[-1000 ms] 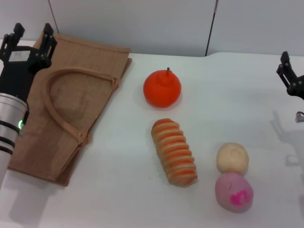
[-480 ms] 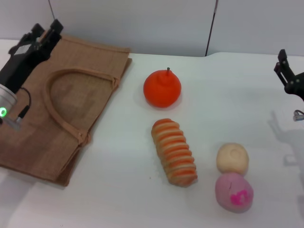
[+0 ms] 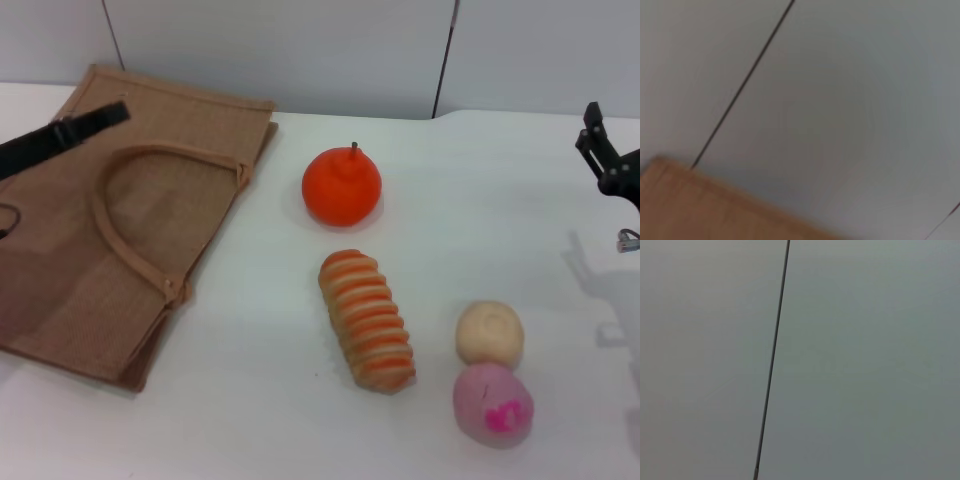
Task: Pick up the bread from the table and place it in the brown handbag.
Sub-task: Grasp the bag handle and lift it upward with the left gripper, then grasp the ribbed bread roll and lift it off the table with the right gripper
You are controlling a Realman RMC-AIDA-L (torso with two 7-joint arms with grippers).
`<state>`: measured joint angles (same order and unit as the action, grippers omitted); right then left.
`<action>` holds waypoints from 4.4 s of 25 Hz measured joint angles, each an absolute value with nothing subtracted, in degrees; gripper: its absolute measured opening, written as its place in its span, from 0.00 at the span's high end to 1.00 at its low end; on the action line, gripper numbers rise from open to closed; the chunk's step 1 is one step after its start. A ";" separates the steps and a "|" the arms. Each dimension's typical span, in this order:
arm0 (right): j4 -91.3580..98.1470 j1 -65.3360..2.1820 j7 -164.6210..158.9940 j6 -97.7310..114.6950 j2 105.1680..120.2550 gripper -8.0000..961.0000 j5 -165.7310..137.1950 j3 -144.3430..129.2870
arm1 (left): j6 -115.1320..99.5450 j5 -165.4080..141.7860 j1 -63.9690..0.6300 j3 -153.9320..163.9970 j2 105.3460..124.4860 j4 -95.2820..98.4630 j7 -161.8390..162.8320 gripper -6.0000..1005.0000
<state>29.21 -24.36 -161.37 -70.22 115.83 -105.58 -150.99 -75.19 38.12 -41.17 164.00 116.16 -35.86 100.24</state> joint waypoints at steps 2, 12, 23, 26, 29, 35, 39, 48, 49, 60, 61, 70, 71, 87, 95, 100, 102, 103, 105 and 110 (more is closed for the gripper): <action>29.13 -24.29 -161.36 -70.22 115.83 0.07 -105.58 -151.00 | -74.23 32.79 -42.69 163.99 116.23 -39.04 104.31 0.32; 28.41 -23.92 -161.36 -70.22 115.84 0.07 -105.55 -150.49 | -73.31 6.80 -52.15 164.01 116.21 -51.15 119.49 0.32; 28.39 -24.12 -161.37 -70.22 115.84 0.07 -105.47 -150.38 | -68.47 -3.57 -55.12 164.10 116.09 -48.50 122.17 0.34; 28.39 -24.13 -161.36 -70.22 115.84 0.07 -105.46 -150.38 | -66.46 -4.39 -55.45 164.10 116.07 -46.89 122.21 0.39; 28.39 -24.15 -161.36 -70.22 115.84 0.07 -105.46 -150.38 | -64.27 -4.58 -55.57 164.09 116.05 -45.55 121.98 0.40; 28.39 -24.24 -161.36 -70.22 115.84 0.07 -105.47 -150.38 | -59.91 -5.20 -55.80 164.09 115.75 -41.57 121.57 0.39; 28.39 -24.27 -161.36 -70.22 115.84 0.07 -105.47 -150.38 | -57.68 -5.87 -56.39 164.09 115.89 -40.05 120.91 0.39; 28.39 -24.26 -161.36 -70.22 115.84 0.07 -105.47 -150.38 | -54.10 -6.38 -56.58 164.09 115.95 -36.98 120.11 0.40; 28.39 -24.26 -161.36 -70.22 115.84 0.07 -105.47 -150.38 | -53.96 -6.54 -56.59 164.09 115.95 -36.76 120.11 0.40; 28.39 -24.26 -161.36 -70.22 115.84 0.07 -105.47 -150.38 | -52.62 -7.42 -56.60 164.09 115.99 -35.91 120.13 0.40; 28.39 -24.26 -161.36 -70.22 115.84 0.07 -105.47 -150.38 | -52.56 -7.66 -56.61 164.09 116.00 -35.89 120.15 0.40; 28.39 -24.20 -161.36 -70.22 115.84 0.07 -105.47 -150.38 | -52.43 -8.33 -56.60 164.09 116.08 -35.86 120.38 0.61; 28.39 -24.17 -161.36 -70.22 115.84 0.07 -105.47 -150.38 | -52.44 -8.33 -56.60 164.09 116.09 -35.86 120.40 0.63; 28.39 -23.90 -161.37 -70.22 115.84 0.07 -105.47 -150.38 | -54.11 -2.12 -56.02 163.91 116.34 -36.01 117.59 0.84; 29.35 -23.59 -161.37 -70.45 115.84 0.07 -105.47 -150.61 | -62.94 11.17 -52.64 164.00 116.22 -37.13 110.57 0.87; 34.34 -22.64 -161.38 -70.69 114.95 0.07 -105.76 -150.84 | -72.36 22.95 -49.13 164.00 116.02 -38.57 103.92 0.87; 36.75 -22.34 -161.42 -69.97 114.32 0.07 -105.86 -150.91 | -76.02 27.51 -47.64 164.01 115.90 -38.61 101.74 0.87; 38.26 -22.15 -161.45 -69.51 113.72 0.07 -105.89 -150.99 | -77.90 29.77 -46.81 164.01 115.81 -38.62 100.80 0.87; 42.13 -21.69 -161.47 -67.24 111.88 0.07 -105.96 -151.30 | -81.75 34.10 -45.27 164.00 115.67 -38.63 99.13 0.87; 57.21 -21.07 -161.49 -53.01 102.30 0.07 -106.17 -151.66 | -89.24 43.08 -42.29 164.01 115.74 -38.32 95.61 0.87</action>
<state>57.21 -21.07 -161.49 -53.01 102.30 -106.17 -151.66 -89.24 43.08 -42.29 164.01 115.74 -38.32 95.61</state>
